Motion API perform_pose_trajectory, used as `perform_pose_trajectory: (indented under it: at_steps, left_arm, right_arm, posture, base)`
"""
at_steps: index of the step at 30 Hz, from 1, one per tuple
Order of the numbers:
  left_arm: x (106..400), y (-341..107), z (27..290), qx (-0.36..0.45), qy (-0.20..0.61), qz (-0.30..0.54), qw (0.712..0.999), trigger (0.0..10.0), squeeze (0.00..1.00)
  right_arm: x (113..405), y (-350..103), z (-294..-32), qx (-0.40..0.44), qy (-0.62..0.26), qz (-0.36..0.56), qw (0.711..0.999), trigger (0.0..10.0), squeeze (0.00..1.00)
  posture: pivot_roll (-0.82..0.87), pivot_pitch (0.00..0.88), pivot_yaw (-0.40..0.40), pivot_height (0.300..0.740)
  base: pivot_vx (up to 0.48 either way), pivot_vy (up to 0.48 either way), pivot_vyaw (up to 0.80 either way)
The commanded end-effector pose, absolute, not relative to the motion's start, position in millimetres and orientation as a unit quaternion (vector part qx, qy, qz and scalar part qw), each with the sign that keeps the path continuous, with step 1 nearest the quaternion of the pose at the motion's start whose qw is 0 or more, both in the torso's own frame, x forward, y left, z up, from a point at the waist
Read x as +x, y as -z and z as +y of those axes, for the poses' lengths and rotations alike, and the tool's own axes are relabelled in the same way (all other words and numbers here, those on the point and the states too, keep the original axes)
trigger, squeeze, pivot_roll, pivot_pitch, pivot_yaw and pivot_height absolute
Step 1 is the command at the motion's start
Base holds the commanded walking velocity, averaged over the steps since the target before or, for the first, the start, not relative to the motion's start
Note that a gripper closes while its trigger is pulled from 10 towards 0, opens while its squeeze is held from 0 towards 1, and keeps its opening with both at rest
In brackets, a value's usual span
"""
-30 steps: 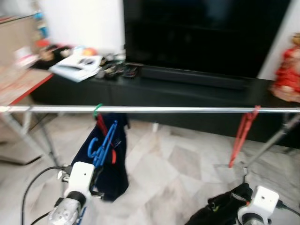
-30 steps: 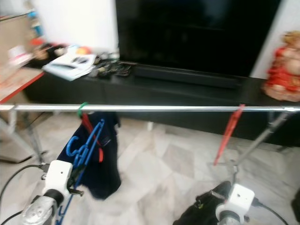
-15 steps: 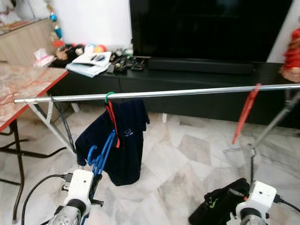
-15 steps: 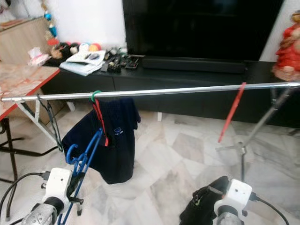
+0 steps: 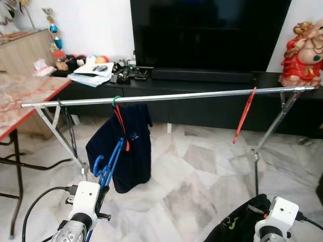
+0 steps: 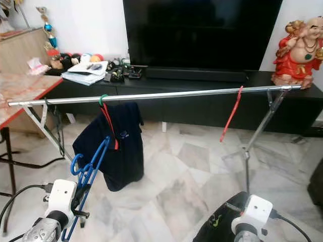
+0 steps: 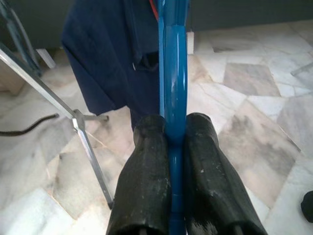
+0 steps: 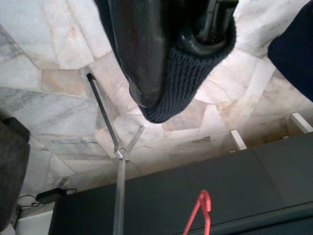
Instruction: Hang hanger
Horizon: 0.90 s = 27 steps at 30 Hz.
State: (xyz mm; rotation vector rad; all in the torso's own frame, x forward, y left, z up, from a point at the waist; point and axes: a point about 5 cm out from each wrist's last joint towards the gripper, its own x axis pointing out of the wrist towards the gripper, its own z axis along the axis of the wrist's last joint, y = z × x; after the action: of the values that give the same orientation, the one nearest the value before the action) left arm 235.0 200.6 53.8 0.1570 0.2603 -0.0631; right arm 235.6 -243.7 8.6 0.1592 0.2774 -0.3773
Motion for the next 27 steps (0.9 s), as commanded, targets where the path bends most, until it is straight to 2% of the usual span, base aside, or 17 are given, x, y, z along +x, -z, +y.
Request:
perform_pose_trajectory:
  at_steps: [1,27]
  left_arm:
    - [235.8,-55.5,203.7,0.073,0.023,0.13,0.989,10.0,0.0]
    - [234.4,-54.8,204.2,0.075,0.028,0.132,0.988,10.0,0.0]
  right_arm:
    - [241.0,-14.7,-242.6,0.076,0.183,0.124,0.972,10.0,0.0]
    - [244.7,-15.3,-236.9,0.078,0.169,0.124,0.975,10.0,0.0]
  posture:
    - [0.05,0.0,0.018,0.74]
    - [0.05,0.0,0.02,0.74]
  base:
    - [0.0,0.48,0.0]
    - [0.0,0.48,0.0]
